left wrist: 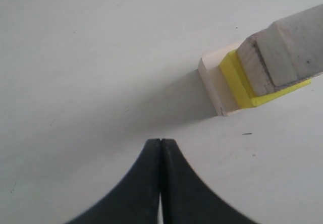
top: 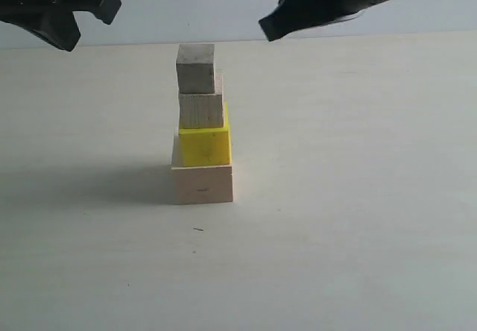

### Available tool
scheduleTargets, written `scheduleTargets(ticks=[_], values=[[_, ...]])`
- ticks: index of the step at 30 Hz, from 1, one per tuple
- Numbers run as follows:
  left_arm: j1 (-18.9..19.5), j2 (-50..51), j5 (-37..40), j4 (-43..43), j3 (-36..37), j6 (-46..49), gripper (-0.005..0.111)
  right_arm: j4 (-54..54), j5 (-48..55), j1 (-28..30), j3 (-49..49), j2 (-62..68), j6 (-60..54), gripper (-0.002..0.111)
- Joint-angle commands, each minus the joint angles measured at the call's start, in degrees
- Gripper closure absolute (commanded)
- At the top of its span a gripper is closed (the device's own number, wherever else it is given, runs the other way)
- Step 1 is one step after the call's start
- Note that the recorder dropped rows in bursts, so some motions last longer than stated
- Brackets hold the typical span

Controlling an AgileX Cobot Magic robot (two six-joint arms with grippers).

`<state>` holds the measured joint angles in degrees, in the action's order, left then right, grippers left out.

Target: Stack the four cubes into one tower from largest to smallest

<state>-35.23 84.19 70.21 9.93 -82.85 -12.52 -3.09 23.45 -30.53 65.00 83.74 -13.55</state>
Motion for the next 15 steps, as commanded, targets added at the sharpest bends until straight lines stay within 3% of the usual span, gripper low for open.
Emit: scheduleTargets(ticks=[1,6,10,15], values=[[1.46,-0.95,-2.55,1.57,0.57,0.54,0.107,1.19,-6.01,2.73,-6.27,-5.79,3.81,0.108],[5.77,-5.71,-10.76,1.96,6.73,0.55,0.107,1.19,-15.36,3.91,-16.27,-13.55,6.2,0.108],[9.67,-11.85,-18.98,1.96,15.86,-0.01,0.107,1.19,-21.68,4.05,-22.09,-19.51,6.2,0.108],[11.73,-20.96,-29.03,1.72,27.46,-3.14,0.107,1.19,-22.95,4.05,-25.8,-24.08,6.2,0.108]])
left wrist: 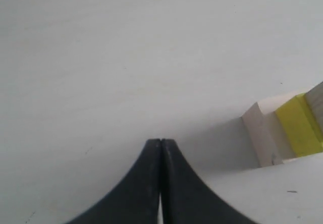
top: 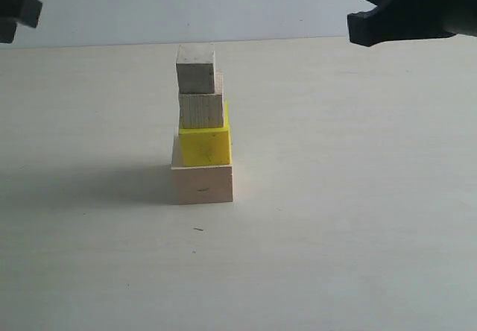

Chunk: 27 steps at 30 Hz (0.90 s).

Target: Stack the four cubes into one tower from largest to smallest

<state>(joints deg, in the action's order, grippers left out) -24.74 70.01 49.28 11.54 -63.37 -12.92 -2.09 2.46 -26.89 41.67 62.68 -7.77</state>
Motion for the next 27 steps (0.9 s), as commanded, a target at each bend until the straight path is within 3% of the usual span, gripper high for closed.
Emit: scheduleTargets(ticks=[1,4,6,11,15,17,20,24,27], values=[[1.39,-8.72,-9.99,-0.09,10.38,-2.75,0.107,0.19,-1.69,0.41,-2.94,-3.38,0.42,0.108],[1.39,-17.18,-17.94,-0.09,20.77,-4.21,0.107,0.19,1.2,0.41,-3.66,-3.98,0.3,0.108],[1.39,-21.23,-19.33,0.38,23.88,-4.21,0.107,-0.86,2.23,0.41,-3.66,-3.98,0.46,0.108],[1.39,-31.11,-20.98,0.75,24.79,-5.72,0.107,-0.78,4.48,0.27,-3.88,-5.86,10.86,0.108],[1.39,-40.28,-22.85,3.49,26.3,-7.51,0.107,-0.88,-5.64,0.27,-8.45,-15.48,10.79,0.108],[1.48,-44.38,-24.52,8.64,29.33,-11.92,0.107,-0.97,-5.6,0.27,-10.11,-19.44,8.56,0.108],[1.48,-48.28,-24.56,23.32,32.96,-25.95,0.107,-0.89,-5.11,2.25,-10.39,-22.05,4.14,0.108],[1.48,-49.37,-20.33,42.1,34.03,-44.78,0.107,-0.89,-5.11,9.94,-10.39,-23.32,4.14,0.108],[1.48,-49.37,-15.64,51.0,34.03,-48.73,0.107,-0.89,-4.92,16.39,-10.39,-24.67,2.62,0.108]])
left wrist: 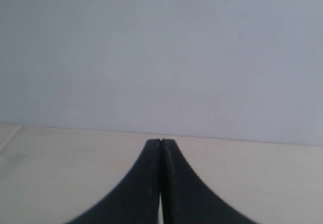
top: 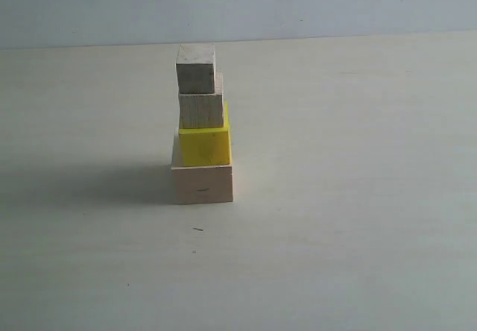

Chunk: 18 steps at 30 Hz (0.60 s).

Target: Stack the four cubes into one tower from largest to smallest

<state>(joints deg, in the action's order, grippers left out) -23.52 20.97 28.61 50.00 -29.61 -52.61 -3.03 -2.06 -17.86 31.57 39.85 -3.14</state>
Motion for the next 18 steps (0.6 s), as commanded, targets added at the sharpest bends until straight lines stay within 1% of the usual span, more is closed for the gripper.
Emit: scheduleTargets(ticks=[1,4,6,9,13,14,15,16,18], values=[[0.25,-0.36,6.68,13.94,0.26,-9.13,0.107,0.09,-0.17,9.46,-0.29,-2.21,-2.61,0.108],[0.25,-0.88,9.86,15.26,0.26,-9.13,0.107,0.58,2.06,14.65,-0.29,-4.06,-3.32,0.108],[0.25,-1.48,10.12,16.21,0.26,-9.25,0.107,0.69,3.28,17.39,-0.29,-5.24,-3.2,0.108],[0.25,-2.05,10.26,20.26,0.26,-11.66,0.107,0.42,4.38,18.54,-0.29,-7.32,-1.61,0.108],[0.25,-2.05,9.74,20.11,1.52,-12.34,0.107,0.42,13.66,18.54,-0.29,-11.25,-1.64,0.108],[0.25,-2.05,8.36,19.44,3.15,-13.73,0.107,0.42,17.02,18.54,-0.43,-11.97,-1.64,0.108],[0.25,-2.2,6.65,18.7,4.48,-13.87,0.107,0.42,18.05,18.54,-0.58,-12.37,-1.64,0.108],[0.25,-2.68,2.73,18.55,6.14,-13.87,0.107,0.15,18.3,18.54,-1.17,-12.78,-1.52,0.108],[0.25,-3.05,-0.19,18.68,6.4,-12.9,0.107,-0.02,19.07,18.54,-1.18,-13.21,-0.95,0.108]])
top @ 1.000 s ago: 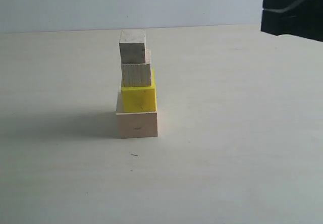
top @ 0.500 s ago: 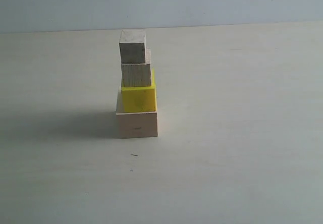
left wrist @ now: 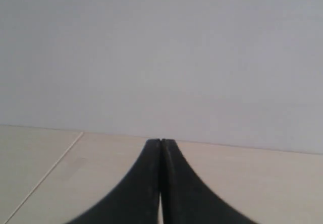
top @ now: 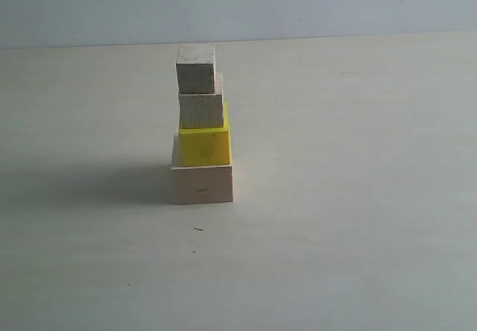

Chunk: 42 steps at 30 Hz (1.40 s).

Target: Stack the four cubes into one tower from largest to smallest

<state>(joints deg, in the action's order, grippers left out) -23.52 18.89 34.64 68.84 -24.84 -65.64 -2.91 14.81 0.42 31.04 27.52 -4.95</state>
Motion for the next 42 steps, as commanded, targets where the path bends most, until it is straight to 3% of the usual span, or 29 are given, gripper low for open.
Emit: scheduleTargets(ticks=[1,27,30,33,39,42], values=[[0.25,-1.09,-6.8,-0.16,1.52,1.66,0.107,-0.14,2.46,0.26,-0.64,-1.12,2.64,0.108],[0.25,-1.55,-6.57,1.7,1.52,2.97,0.107,0.03,2.46,0.26,-0.64,-1.39,4.1,0.108],[0.25,-1.55,-6.57,3.63,1.52,6.52,0.107,0.03,2.46,0.26,-0.64,-1.39,4.1,0.108],[3.78,-1.67,-8.35,-1.98,1.52,4.94,0.107,0.03,2.46,0.26,-0.64,-1.39,4.1,0.108],[18.59,-5.22,-5.72,-32.06,1.52,3.97,0.107,0.03,2.46,0.26,-0.64,-1.39,4.1,0.108],[23.67,-8.75,-3.18,-38.69,2.39,5.46,0.107,0.03,2.46,0.26,-0.64,-1.39,4.1,0.108]])
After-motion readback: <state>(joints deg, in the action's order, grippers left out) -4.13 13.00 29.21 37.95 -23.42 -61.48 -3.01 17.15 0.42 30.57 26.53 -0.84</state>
